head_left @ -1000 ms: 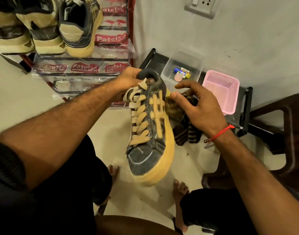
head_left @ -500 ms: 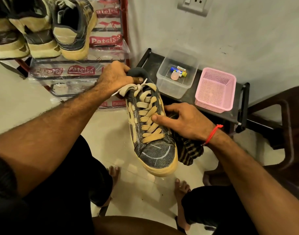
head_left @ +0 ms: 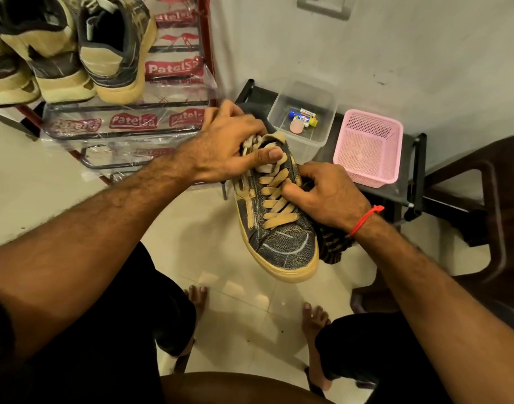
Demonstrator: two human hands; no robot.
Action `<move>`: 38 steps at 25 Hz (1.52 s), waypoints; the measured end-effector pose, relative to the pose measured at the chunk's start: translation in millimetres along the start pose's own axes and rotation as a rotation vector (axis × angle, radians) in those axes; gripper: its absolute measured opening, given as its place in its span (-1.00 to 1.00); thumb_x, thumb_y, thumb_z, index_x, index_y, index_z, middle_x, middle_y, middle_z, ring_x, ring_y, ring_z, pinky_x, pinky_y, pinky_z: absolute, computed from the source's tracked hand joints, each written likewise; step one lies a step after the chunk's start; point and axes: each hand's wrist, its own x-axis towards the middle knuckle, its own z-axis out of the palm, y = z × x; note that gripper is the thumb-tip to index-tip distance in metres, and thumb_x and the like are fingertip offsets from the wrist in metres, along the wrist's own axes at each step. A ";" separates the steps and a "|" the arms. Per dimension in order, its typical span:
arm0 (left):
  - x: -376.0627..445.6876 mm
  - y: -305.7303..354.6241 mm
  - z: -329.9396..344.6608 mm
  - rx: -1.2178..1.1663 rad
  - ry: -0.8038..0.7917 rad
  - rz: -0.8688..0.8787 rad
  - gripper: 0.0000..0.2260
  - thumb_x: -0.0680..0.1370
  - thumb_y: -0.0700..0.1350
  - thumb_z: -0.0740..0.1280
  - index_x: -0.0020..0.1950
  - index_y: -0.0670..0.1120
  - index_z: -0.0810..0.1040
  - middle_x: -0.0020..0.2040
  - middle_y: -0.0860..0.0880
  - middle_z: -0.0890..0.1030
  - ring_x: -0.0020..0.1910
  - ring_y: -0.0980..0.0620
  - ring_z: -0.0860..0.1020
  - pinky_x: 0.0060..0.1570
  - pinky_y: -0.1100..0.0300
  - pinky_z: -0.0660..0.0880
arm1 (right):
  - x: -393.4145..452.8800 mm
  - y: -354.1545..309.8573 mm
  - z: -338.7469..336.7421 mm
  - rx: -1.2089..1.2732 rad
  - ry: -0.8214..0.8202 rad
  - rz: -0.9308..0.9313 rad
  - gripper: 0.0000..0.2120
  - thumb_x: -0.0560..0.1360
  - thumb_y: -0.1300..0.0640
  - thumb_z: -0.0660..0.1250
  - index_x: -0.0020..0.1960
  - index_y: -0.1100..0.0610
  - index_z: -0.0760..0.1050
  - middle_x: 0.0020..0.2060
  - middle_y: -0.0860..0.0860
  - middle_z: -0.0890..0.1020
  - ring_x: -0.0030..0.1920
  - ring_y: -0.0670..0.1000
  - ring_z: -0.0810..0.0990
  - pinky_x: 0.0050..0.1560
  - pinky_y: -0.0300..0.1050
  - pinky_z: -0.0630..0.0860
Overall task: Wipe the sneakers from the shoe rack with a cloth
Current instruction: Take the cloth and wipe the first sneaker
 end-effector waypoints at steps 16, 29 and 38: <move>6.2 4.1 13.4 -0.053 0.116 -0.273 -0.66 0.60 0.22 0.26 -0.08 -0.02 0.60 -0.19 0.03 0.61 -0.16 0.01 0.58 -0.13 0.03 0.53 | -0.6 -17.4 3.5 0.306 0.153 -0.227 -0.51 0.50 -0.04 0.44 0.37 0.09 0.45 0.17 0.12 0.51 0.20 0.01 0.53 0.31 -0.12 0.47; 10.7 -1.3 -10.8 -0.208 0.335 -0.702 -0.68 0.63 0.17 0.27 -0.26 0.06 0.47 -0.31 0.10 0.54 -0.29 0.17 0.51 -0.32 0.25 0.34 | 3.6 2.9 16.1 -0.176 0.216 -0.392 -0.76 0.53 0.22 0.39 0.19 0.20 0.55 0.17 0.15 0.51 0.18 0.12 0.50 0.22 0.08 0.52; 20.3 20.8 1.7 -0.414 0.500 -0.739 -0.67 0.66 0.13 0.22 -0.23 0.00 0.50 -0.26 0.03 0.58 -0.21 0.03 0.56 -0.22 0.17 0.46 | 23.9 17.7 7.2 -0.135 0.595 -0.249 -0.90 0.51 0.29 0.36 0.02 0.24 0.57 0.01 0.16 0.56 0.07 0.14 0.54 0.16 -0.05 0.46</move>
